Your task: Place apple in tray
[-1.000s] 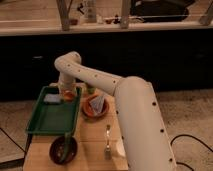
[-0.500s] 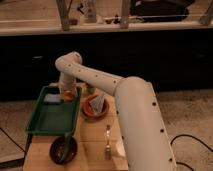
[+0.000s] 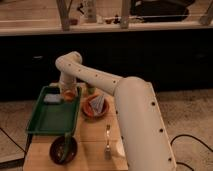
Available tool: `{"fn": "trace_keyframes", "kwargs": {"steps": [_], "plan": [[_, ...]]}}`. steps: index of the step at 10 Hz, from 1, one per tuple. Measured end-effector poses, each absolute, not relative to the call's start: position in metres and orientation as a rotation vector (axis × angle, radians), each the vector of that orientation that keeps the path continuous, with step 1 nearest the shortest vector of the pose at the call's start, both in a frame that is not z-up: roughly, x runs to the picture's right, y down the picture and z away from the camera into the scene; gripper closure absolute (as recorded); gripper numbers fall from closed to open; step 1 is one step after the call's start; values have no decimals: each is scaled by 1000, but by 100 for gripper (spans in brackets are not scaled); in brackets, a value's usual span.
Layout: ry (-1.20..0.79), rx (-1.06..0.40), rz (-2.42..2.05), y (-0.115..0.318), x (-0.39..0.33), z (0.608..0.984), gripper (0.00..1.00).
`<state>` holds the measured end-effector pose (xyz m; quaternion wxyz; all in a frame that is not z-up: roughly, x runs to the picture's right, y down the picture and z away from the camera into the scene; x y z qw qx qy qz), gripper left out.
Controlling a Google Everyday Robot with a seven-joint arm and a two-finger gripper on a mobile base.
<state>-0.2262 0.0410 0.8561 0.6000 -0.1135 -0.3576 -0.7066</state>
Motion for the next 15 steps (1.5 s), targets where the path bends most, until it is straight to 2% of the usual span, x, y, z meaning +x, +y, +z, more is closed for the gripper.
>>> {"fn": "trace_keyframes", "kwargs": {"steps": [2, 4, 15], "plan": [[-827, -270, -1643, 41, -228, 857, 38], [-826, -277, -1650, 42, -230, 856, 22], [-833, -301, -1661, 41, -229, 860, 20]]}}
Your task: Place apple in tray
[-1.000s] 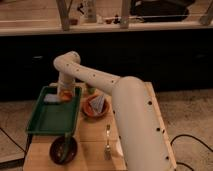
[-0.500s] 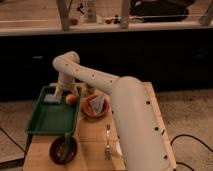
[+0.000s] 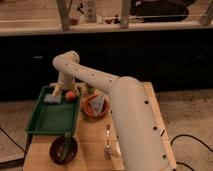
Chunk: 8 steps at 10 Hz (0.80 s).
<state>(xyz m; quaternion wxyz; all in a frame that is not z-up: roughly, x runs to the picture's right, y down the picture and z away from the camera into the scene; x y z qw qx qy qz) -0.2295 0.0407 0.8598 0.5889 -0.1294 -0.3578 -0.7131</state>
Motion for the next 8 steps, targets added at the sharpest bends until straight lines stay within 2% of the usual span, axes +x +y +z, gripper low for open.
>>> {"fn": "trace_keyframes", "kwargs": {"steps": [8], "plan": [[-844, -301, -1677, 34, -227, 859, 20]]}}
